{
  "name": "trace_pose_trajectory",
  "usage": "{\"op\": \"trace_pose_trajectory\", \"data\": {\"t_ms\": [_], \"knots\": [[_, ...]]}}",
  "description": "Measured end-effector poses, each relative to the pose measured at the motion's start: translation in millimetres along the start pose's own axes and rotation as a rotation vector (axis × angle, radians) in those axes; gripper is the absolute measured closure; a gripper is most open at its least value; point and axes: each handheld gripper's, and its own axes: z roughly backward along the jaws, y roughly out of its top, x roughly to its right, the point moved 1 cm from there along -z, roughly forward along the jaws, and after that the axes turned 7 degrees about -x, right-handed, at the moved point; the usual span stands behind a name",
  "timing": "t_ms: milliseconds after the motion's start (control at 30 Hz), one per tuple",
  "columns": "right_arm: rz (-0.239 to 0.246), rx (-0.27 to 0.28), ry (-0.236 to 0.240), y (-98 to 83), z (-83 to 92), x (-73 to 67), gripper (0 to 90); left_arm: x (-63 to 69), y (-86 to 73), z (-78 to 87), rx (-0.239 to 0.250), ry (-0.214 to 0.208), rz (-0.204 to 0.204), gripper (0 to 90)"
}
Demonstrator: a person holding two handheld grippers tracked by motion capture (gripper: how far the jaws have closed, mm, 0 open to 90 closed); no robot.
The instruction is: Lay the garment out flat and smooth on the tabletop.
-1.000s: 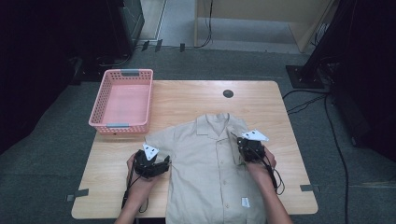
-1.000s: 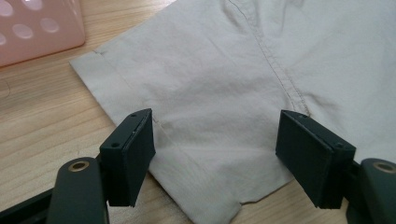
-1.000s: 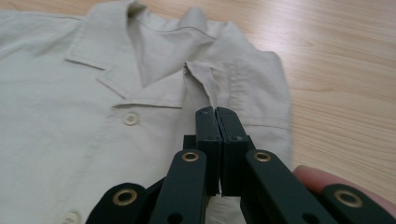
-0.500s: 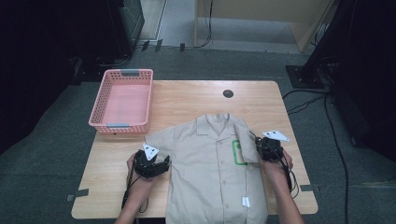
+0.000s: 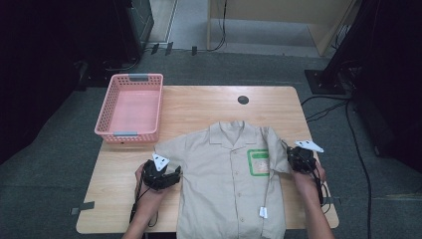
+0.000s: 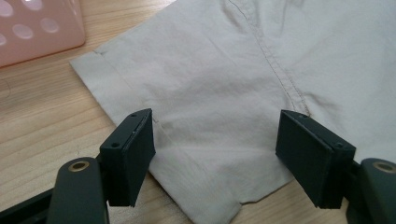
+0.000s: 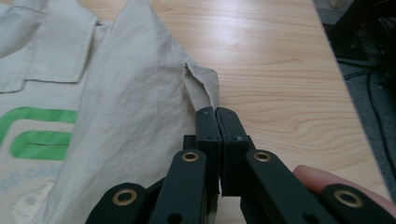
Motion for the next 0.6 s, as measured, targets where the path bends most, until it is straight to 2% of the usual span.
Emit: {"op": "trace_pose_trajectory", "data": {"t_ms": [100, 233, 400, 533, 600], "knots": [[-0.028, 0.005, -0.022, -0.8, 1.7, 11.3, 89.9, 0.0, 0.0, 0.0, 0.000, 0.000, 0.000, 28.4], [-0.105, 0.024, -0.036, -1.7, 5.7, 29.9, 89.9, 0.0, 0.0, 0.0, 0.000, 0.000, 0.000, 28.4], [-0.174, 0.045, -0.072, -3.1, 8.4, 52.7, 89.8, 0.0, 0.0, -0.1, 0.000, 0.000, 0.000, 28.4], [-0.175, 0.056, -0.106, -5.0, 6.9, 64.3, 85.3, 0.0, 0.0, -0.1, 0.000, 0.000, 0.000, 28.4], [-0.177, 0.067, -0.135, -5.5, 7.3, 68.6, 78.1, 0.0, 0.0, -0.1, 0.001, 0.000, 0.000, 28.4]]}}
